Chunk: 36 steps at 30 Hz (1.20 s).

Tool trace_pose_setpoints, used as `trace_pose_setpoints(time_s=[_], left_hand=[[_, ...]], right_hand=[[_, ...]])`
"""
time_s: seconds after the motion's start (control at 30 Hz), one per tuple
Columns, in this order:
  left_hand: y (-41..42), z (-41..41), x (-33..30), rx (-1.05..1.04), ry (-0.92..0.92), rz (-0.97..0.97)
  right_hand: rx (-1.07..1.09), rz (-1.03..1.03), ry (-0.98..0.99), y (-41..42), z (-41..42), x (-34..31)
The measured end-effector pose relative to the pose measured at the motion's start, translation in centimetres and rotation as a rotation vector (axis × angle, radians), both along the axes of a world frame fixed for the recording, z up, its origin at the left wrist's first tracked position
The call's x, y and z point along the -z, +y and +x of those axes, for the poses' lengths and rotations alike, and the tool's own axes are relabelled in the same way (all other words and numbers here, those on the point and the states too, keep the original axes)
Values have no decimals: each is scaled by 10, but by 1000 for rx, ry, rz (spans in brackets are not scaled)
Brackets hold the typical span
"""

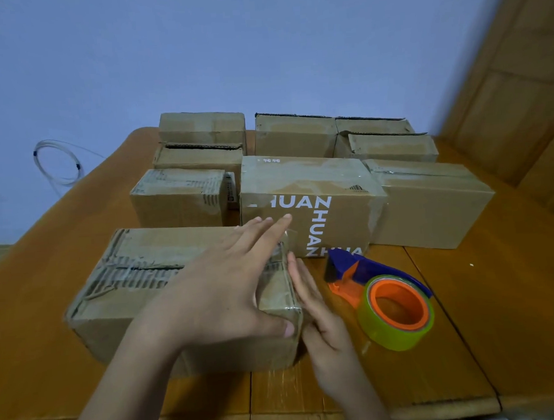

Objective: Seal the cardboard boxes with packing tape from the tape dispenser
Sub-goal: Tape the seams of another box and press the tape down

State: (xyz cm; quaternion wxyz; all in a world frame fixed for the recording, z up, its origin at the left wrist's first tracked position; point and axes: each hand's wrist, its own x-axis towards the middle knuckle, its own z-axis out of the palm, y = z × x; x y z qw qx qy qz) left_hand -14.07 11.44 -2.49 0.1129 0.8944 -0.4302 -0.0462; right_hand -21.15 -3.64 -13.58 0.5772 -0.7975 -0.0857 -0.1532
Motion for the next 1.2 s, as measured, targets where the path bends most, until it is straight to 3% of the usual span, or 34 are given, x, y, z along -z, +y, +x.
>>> trace_pose_setpoints(time_s=[0.2,0.47,0.6,0.8,1.03,1.2], left_hand=[[-1,0,0,-6,29,3],[-1,-1,-1,-1,71,-25],[-2,0,-1,-6,74,-27],[1,-1,1,-24,74,-48],[1,-1,0,-25,55,-39],[0,0,0,-24,62,-35]], right_hand=[[-35,-172,40,-11,2,-7],[-77,-151,23,-20,-5,-16],[-102,-30,-32,-28,-5,-17],[254,161,-176,-37,17,-34],[-15,215,113,-25,55,-37],[-31,340,98,-25,63,-34]])
